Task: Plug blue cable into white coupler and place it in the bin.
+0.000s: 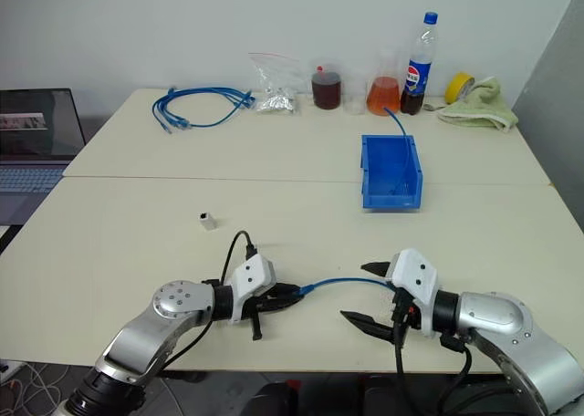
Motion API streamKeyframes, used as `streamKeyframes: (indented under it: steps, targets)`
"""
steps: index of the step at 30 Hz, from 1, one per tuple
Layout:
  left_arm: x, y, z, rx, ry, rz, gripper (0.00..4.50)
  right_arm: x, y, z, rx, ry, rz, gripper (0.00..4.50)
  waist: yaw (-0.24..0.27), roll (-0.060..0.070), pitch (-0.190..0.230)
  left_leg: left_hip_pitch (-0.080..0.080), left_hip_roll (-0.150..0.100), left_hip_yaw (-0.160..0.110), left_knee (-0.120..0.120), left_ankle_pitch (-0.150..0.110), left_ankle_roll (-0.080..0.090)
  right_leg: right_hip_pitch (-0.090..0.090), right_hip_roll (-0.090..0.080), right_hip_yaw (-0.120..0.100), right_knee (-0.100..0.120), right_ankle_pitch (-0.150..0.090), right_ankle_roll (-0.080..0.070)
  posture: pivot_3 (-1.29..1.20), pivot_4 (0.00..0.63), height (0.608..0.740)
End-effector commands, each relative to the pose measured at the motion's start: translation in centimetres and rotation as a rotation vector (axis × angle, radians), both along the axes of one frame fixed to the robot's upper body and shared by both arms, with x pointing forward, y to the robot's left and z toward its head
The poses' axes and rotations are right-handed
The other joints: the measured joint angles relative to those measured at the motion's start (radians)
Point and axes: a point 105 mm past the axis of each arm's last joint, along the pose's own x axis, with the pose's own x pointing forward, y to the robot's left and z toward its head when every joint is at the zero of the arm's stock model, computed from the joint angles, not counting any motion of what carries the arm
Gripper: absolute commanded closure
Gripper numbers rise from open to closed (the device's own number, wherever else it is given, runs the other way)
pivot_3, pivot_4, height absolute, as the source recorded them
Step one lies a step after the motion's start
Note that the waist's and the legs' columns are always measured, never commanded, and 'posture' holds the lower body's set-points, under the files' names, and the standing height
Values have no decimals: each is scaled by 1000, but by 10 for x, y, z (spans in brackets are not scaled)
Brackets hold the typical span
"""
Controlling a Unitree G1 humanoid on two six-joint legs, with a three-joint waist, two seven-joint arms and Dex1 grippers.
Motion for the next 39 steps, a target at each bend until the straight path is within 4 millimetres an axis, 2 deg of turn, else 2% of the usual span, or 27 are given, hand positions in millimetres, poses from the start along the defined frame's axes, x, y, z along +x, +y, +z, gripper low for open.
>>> streamKeyframes:
  steps: [1,8,13,19,24,31,39]
  targets:
    - [4,1,10,-90,49,13,4279,-12,0,14,39,14,70,0,0,0,0,0,0,0,0,0,0,0,0,0,0,0,0,0,150,740]
    - [12,-3,41,-195,27,-22,4279,-22,2,9,65,23,151,0,-4,-2,1,-1,1,0,0,0,0,-1,2,-1,0,0,0,0,150,740]
    - [12,-9,63,-284,32,-64,4279,-24,6,1,123,183,150,0,-11,-2,2,-1,1,0,0,0,0,-1,2,0,0,0,0,0,150,740]
    - [5,-13,83,-354,64,-110,4279,-6,12,4,210,222,97,0,-13,-3,2,-1,1,0,0,0,0,-1,2,0,0,0,0,0,150,740]
    - [2,-14,100,-445,108,-110,4279,16,18,13,315,190,35,0,-13,-4,3,-1,2,0,0,0,0,-2,3,0,0,0,0,0,150,740]
    - [-2,-16,113,-513,164,-124,4279,24,28,29,428,215,65,0,-13,-4,3,-1,1,0,0,0,0,-3,3,1,0,0,0,0,150,740]
    - [-7,-12,111,-509,198,-143,4279,27,31,40,490,235,95,0,-13,-4,3,-1,1,0,0,0,0,-3,3,1,0,0,0,0,150,740]
